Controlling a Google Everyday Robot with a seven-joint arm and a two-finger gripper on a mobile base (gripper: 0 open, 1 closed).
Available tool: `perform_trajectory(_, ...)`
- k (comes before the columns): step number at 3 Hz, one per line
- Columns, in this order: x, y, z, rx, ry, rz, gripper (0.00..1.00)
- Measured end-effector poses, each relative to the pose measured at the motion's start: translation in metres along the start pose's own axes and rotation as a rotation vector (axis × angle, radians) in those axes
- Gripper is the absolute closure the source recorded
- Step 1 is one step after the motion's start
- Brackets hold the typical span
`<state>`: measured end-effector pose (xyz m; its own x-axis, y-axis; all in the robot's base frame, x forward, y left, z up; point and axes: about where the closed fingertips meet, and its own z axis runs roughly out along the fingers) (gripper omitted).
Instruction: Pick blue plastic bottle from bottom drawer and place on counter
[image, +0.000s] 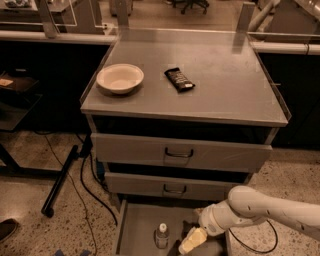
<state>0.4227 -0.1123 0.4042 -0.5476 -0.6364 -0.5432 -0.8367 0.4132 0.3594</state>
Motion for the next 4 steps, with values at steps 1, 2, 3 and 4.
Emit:
perform_trajectory(1,0.003,0.000,0.006,-0.010,-0.004,0.008,0.00)
perform_trajectory(2,0.008,0.006,0.020,-0.036,-0.023,0.006,0.00)
perform_trajectory(3,0.006,0.006,0.060,-0.052,-0.074,0.028,0.00)
perform_trajectory(4,-0.003,-0.011,0.114,-0.055,-0.153,0.044,0.00)
